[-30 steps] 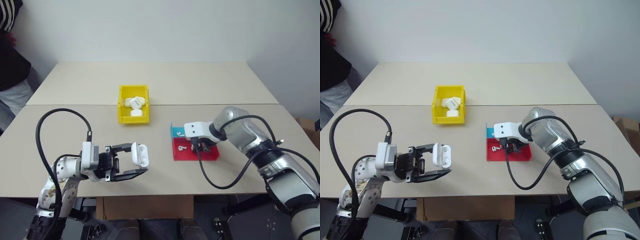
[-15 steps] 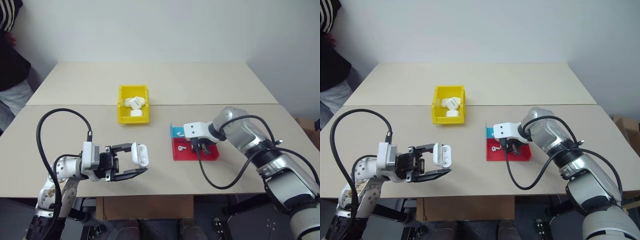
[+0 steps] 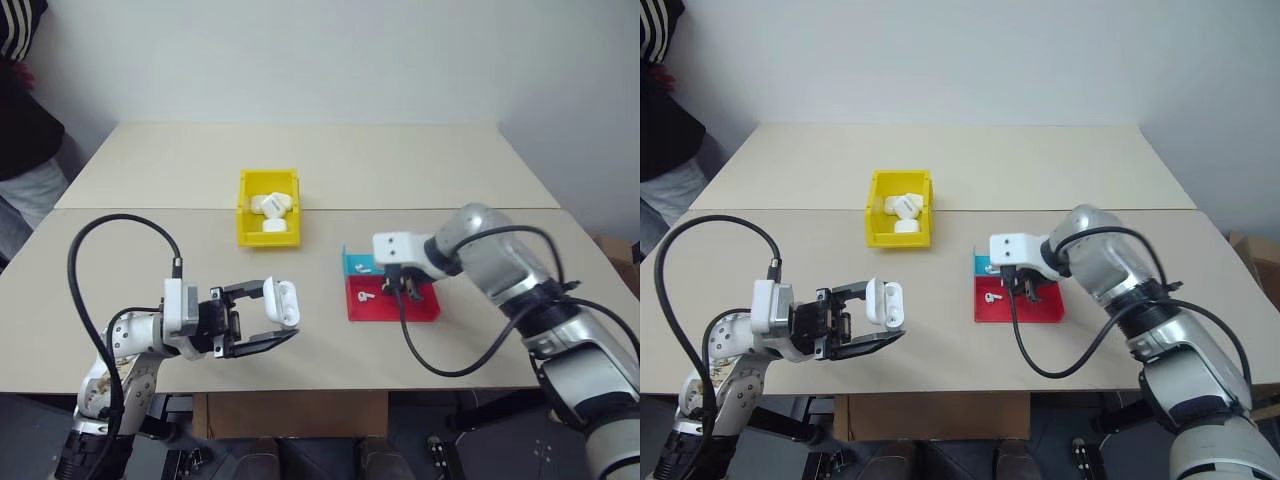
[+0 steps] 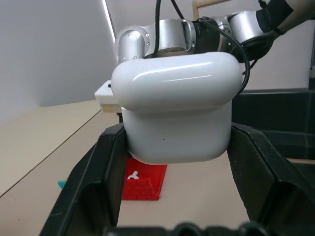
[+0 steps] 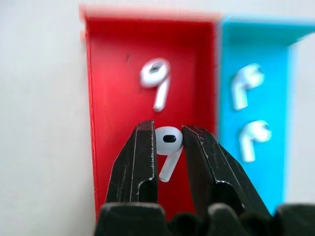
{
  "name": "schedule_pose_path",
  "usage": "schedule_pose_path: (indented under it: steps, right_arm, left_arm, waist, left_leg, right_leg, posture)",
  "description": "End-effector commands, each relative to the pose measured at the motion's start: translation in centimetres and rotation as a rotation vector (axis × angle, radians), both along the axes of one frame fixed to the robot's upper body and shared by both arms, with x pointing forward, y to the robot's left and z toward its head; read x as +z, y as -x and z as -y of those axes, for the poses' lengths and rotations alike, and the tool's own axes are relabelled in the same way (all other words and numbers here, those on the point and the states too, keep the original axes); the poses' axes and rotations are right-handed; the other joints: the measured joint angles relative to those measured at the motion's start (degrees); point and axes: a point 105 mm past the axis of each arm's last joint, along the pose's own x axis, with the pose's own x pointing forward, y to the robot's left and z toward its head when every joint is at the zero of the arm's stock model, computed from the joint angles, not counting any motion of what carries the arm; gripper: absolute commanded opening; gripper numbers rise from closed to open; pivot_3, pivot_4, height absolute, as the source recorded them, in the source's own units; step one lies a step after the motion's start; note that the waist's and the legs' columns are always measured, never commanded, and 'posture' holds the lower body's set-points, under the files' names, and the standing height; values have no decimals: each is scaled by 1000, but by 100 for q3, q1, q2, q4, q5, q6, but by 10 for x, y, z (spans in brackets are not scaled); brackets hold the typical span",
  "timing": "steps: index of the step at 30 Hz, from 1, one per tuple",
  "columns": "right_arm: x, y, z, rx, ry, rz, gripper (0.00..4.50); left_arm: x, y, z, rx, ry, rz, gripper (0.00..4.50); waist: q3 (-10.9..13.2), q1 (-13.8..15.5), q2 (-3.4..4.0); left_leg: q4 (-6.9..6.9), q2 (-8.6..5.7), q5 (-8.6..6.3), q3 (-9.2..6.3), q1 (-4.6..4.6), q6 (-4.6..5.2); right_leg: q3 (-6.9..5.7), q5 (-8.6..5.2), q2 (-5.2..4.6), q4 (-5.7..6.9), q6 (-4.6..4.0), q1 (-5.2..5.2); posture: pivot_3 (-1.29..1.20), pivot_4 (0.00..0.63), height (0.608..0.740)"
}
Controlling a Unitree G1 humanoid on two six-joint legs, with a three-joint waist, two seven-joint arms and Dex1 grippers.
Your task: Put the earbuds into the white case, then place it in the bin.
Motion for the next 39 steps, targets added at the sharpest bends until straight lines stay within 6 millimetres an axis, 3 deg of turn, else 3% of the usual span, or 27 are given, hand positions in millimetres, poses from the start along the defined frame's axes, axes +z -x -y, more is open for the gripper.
schedule_pose_path:
  steps: [1, 5, 9, 15, 23, 39]
  right_arm:
    - [50, 12, 7, -72, -189, 88, 781]
    - [80, 25, 16, -133, -371, 155, 781]
    - [125, 46, 18, -105, -738, 244, 781]
    - [155, 83, 3, 83, -1088, 269, 781]
    - [145, 115, -15, 259, -1218, 265, 781]
    - [126, 128, -47, 392, -1316, 317, 781]
  left_arm:
    - [23, 6, 13, -59, 62, 47, 2776]
    - [33, 2, 25, -91, 76, 42, 2776]
    - [47, 2, 36, -131, 102, 18, 2776]
    - [55, 4, 40, -177, 109, 16, 2776]
    - [62, 9, 48, -198, 158, 3, 2776]
    - [58, 0, 46, -183, 117, 8, 2776]
  waist:
    - [0, -5, 0]
    - [-1, -11, -1]
    - [0, -52, 0]
    - [-1, -61, 0]
    - [-1, -28, 0]
    - [-1, -50, 0]
  left_leg:
    - [0, 0, 0, 0, 2, 0]
    - [0, -1, 0, -2, 7, 0]
    - [0, 0, 0, -2, 7, 0]
    - [-2, 5, 0, -3, 10, 0]
    - [-1, 0, 0, -4, 8, 0]
    - [-1, 11, 0, -4, 14, 0]
  right_leg:
    - [0, 0, 0, -1, 0, 2]
    - [-1, 0, 0, -3, 1, 8]
    - [2, 1, 4, -1, 2, 10]
    - [3, 1, 10, 2, 3, 10]
    - [2, 2, 4, -6, 5, 17]
    - [4, -9, 18, -6, 22, 17]
  posture:
    - [0, 150, 740]
    - [0, 150, 740]
    - [0, 150, 740]
    - [0, 150, 740]
    - [0, 150, 740]
    - [0, 150, 740]
